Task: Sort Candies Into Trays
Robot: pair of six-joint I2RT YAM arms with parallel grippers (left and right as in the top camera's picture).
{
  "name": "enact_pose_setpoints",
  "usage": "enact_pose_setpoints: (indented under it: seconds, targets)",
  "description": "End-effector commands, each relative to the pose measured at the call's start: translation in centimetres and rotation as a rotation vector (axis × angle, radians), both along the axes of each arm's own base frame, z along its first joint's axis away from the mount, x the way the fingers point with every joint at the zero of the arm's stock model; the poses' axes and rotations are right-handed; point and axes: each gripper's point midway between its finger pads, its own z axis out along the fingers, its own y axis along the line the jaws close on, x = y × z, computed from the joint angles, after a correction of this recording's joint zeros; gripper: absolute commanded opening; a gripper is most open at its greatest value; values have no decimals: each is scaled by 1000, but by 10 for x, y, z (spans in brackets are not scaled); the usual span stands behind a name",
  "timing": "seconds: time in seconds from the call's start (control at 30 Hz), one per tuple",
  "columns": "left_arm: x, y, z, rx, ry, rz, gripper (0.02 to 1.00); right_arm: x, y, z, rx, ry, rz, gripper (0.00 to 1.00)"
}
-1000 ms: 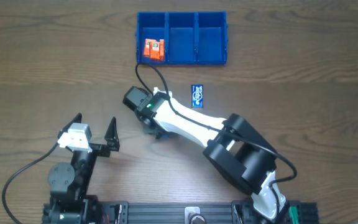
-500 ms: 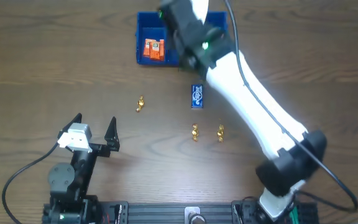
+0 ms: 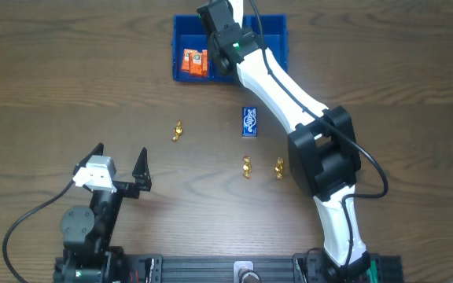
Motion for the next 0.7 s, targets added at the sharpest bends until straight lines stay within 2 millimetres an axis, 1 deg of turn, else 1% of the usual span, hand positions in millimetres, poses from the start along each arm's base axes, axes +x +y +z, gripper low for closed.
enact_pose_setpoints:
  seconds: [0.03, 0.07, 0.1, 0.13, 0.17, 0.23, 0.3, 0.33, 0.4, 0.5, 0.57, 0.63, 0.7]
  targets:
    - [-1, -2, -16, 11, 44, -13, 998, 6, -3, 2, 2, -10, 6, 406]
    - [-1, -2, -16, 11, 44, -13, 998, 6, -1, 2, 8, -9, 11, 518]
    - [-1, -2, -16, 11, 44, -13, 998, 6, 1, 2, 19, -6, 21, 555]
    - [-1, -2, -16, 11, 44, -13, 996, 6, 3, 2, 25, -5, 27, 570]
    - [-1, -2, -16, 11, 44, -13, 998, 6, 4, 2, 34, -4, 32, 608]
    - [-1, -1, -16, 11, 44, -13, 998, 5, 5, 1, 45, 3, 38, 625]
    - [-1, -2, -16, 11, 44, -13, 998, 2, 4, 1, 42, 18, 42, 667]
    - [-1, -2, -16, 11, 44, -13, 998, -1, 3, 2, 38, 26, 41, 682]
    - [-1, -2, -16, 11, 44, -13, 998, -13, 0, 10, 31, 38, 42, 720]
    - [-1, -1, -16, 11, 44, -13, 998, -47, -9, 22, 33, 54, 49, 763]
    - [-1, -2, -16, 11, 44, -13, 998, -80, -20, 18, 50, 87, 26, 770]
    - [-1, -2, -16, 11, 44, -13, 998, -105, -30, 5, 61, 133, -8, 792]
    - [-1, -2, -16, 11, 44, -13, 998, -130, -42, -22, 63, 224, -49, 814]
